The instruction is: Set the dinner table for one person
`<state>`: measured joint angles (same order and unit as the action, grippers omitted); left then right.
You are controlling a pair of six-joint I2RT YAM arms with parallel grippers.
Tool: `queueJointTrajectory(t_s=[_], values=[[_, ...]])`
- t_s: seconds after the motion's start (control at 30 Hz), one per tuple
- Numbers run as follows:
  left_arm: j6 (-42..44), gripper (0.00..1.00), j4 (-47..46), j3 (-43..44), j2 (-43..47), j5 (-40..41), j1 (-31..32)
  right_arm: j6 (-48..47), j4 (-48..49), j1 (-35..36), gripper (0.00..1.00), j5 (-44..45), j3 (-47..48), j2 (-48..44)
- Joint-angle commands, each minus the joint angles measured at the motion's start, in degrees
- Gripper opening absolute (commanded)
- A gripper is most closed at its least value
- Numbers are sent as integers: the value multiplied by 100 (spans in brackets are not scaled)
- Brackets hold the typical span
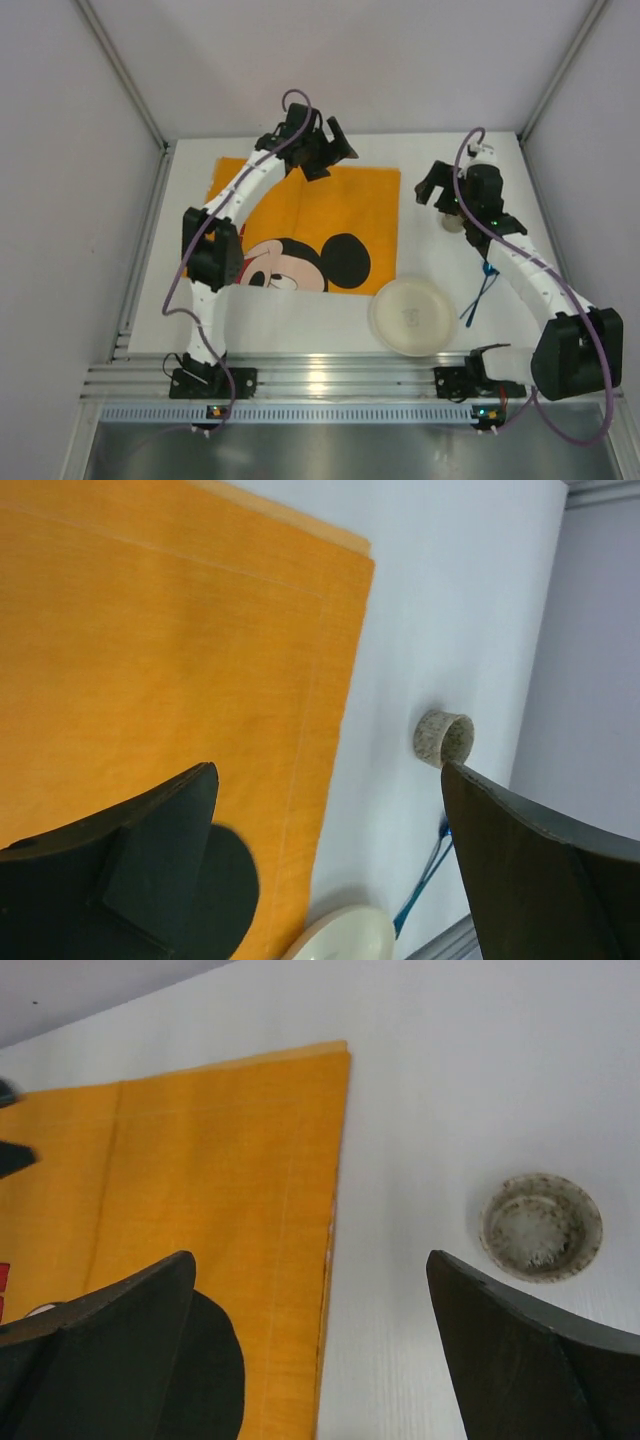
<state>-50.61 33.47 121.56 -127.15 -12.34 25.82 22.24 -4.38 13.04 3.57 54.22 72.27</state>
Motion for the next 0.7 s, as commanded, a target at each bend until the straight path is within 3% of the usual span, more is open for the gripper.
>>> queueJointTrajectory(t_s=[0.0,0.17,0.33,0.43,0.67], values=[[823,99,695,-1069,1656,1117,-104,888,-491,-574,100,-991,-289,-143],[1431,99,635,-3231,2888,2068,-148,1587,-1747,-574,100,20,-657,-1186],[1361,98,213,-5085,3618,1902,-174,2135,-4604,-610,100,407,-631,-1443],[1361,98,89,-5536,3785,1805,-183,2153,-5335,-618,100,574,-781,-1707],[1291,95,-60,-5643,3557,1515,-174,2486,-5354,-618,99,-93,-1780,-1515]])
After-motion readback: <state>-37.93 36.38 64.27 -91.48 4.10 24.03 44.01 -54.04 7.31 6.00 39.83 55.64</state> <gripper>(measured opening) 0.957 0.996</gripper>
